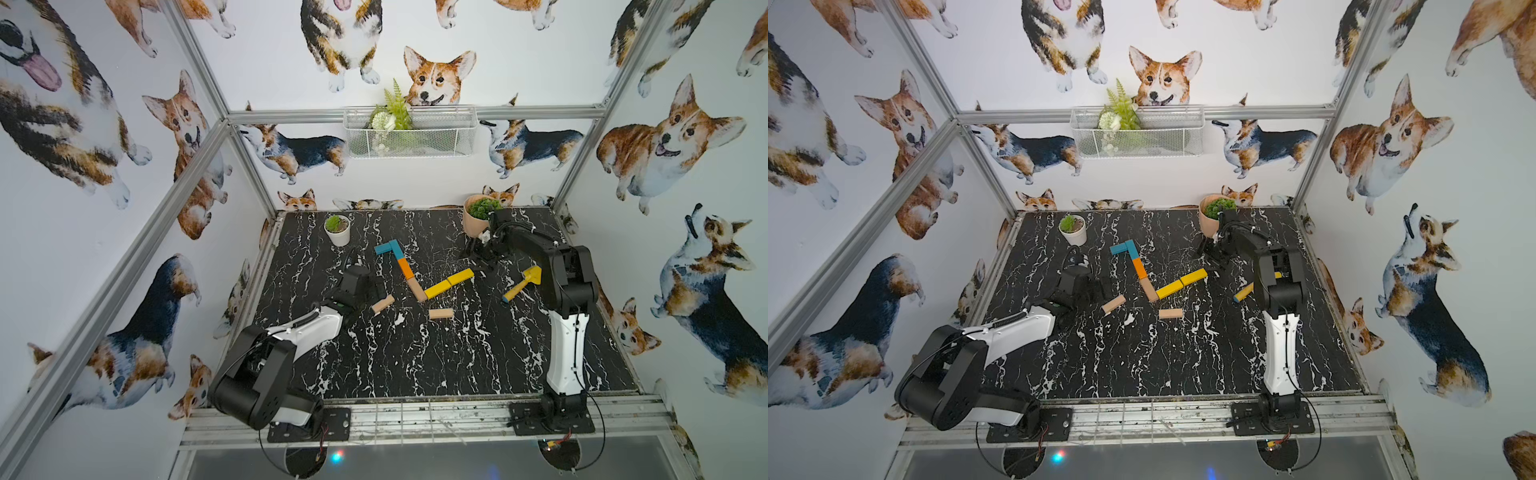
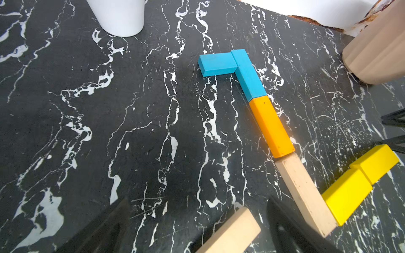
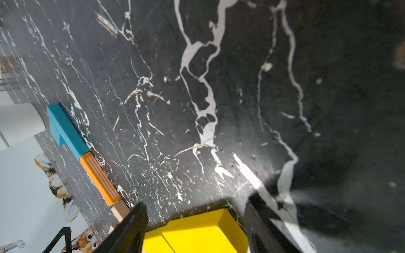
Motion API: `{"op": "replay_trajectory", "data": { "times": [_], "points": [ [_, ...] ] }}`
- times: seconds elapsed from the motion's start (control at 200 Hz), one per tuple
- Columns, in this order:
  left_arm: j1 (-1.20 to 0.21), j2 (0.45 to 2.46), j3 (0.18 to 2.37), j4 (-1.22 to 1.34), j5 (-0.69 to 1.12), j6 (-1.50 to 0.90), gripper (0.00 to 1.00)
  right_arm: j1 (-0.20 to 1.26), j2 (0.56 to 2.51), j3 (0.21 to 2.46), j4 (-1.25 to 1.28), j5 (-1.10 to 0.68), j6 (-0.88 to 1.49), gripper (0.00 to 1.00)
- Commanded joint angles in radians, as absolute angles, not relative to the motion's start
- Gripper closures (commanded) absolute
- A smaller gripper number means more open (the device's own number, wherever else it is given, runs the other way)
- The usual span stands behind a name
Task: Assemble a giraffe with building blocks
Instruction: Adjust the building block at the center of the board, then pick up the building block from the center of the board.
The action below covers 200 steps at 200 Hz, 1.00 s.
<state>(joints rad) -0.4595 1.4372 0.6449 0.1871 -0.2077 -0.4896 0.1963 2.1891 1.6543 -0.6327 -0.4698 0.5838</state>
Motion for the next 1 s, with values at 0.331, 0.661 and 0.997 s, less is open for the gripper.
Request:
{"op": "replay_trajectory", "data": {
  "times": [0.331,0.661,0.997],
  "points": [
    [-0.461,1.431,0.644,0.213,-0.211,-0.485,0.00,0.221,2.158,1.602,-0.599,-0.462,0.600,0.27],
    [-0.461,1.409,0.625,0.230,-0.245,-0.490,0.00,0.221,2.025,1.663,-0.659,-0.326,0.565,0.26],
    [-0.460,1.341,0.592,0.193,-0.381,-0.505,0.00,0.460,1.722,1.474,-0.658,-0.039,0.362,0.26]
  ]
}}
